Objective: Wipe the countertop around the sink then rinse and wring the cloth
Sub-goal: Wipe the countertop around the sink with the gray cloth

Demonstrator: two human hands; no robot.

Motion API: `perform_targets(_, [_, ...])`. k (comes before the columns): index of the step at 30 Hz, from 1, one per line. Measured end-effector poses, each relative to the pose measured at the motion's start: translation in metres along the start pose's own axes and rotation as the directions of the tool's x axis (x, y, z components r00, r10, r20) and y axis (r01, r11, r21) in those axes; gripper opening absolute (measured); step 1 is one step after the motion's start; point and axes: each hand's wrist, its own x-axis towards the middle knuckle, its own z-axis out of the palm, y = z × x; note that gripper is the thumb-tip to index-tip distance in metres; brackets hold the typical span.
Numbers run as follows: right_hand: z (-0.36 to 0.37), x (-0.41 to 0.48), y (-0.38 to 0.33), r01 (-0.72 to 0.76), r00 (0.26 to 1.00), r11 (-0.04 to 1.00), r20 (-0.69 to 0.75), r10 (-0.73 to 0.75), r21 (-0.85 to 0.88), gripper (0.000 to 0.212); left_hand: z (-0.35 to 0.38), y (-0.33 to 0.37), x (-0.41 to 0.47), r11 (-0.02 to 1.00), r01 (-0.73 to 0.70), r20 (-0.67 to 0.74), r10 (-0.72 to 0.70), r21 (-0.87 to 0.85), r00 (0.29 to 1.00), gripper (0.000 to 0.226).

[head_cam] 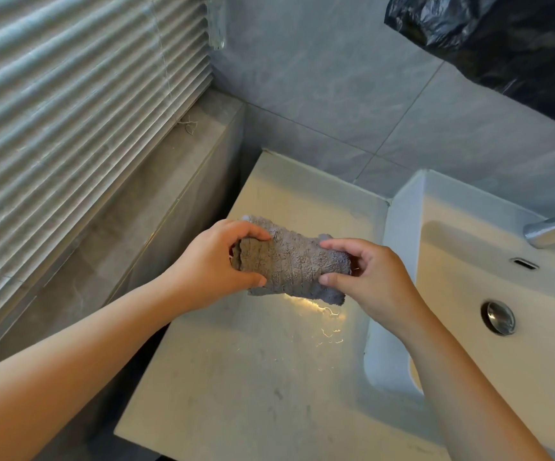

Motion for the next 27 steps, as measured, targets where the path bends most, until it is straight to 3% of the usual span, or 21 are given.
perform_targets(3, [0.001,-0.002,-0.005,0.056,0.998,0.976,-0.030,-0.064,-0.212,0.028,-0.001,-0.001,0.001,0.988,-0.069,-0.004,0.070,0.141,0.998,0.039])
perform_targets(5, [-0.002,-0.002,-0.003,0.068,0.997,0.968,-0.025,-0.076,-0.241,0.023,-0.003,-0.004,0.003,0.980,-0.101,0.026,0.097,0.174,0.995,0.026])
perform_targets(6, [-0.004,-0.001,0.000,0.045,0.999,0.983,-0.007,-0.047,-0.180,0.020,-0.003,-0.005,0.005,0.982,-0.095,0.051,0.088,0.164,0.995,0.023])
perform_targets(8, [-0.001,-0.002,0.007,-0.071,0.997,0.981,0.052,0.063,0.181,0.017,-0.004,-0.005,0.008,0.999,-0.021,0.120,0.016,0.039,0.993,0.019])
perform_targets(9, [0.005,-0.003,0.011,-0.142,0.990,0.892,0.080,0.119,0.428,0.019,-0.001,-0.002,0.009,0.996,0.046,0.164,-0.033,-0.074,0.986,0.017])
perform_targets(11, [0.024,-0.006,0.014,-0.253,0.954,0.519,0.123,0.272,0.816,0.019,0.010,0.004,0.010,0.955,0.173,0.218,-0.121,-0.239,0.968,0.017])
perform_targets(13, [0.043,-0.007,0.014,-0.250,0.892,0.148,0.168,0.420,0.957,0.008,0.027,0.005,0.012,0.929,0.229,0.174,-0.185,-0.290,0.967,0.021])
perform_targets(15, [0.054,-0.008,0.016,-0.214,0.867,-0.024,0.201,0.456,0.977,0.011,0.044,0.005,0.014,0.915,0.252,0.104,-0.231,-0.315,0.967,0.021])
perform_targets(19, [0.060,-0.008,0.022,-0.204,0.839,-0.059,0.206,0.503,0.977,0.021,0.061,0.006,0.017,0.903,0.267,0.049,-0.266,-0.336,0.963,0.017])
perform_targets(23, [0.055,-0.007,0.036,-0.206,0.815,0.036,0.151,0.559,0.978,0.019,0.066,0.001,0.017,0.921,0.275,0.157,-0.239,-0.275,0.958,0.015])
perform_targets(27, [0.043,-0.008,0.046,-0.265,0.814,0.014,0.216,0.539,0.964,0.032,0.059,-0.002,0.019,0.903,0.264,0.292,-0.166,-0.340,0.942,0.013])
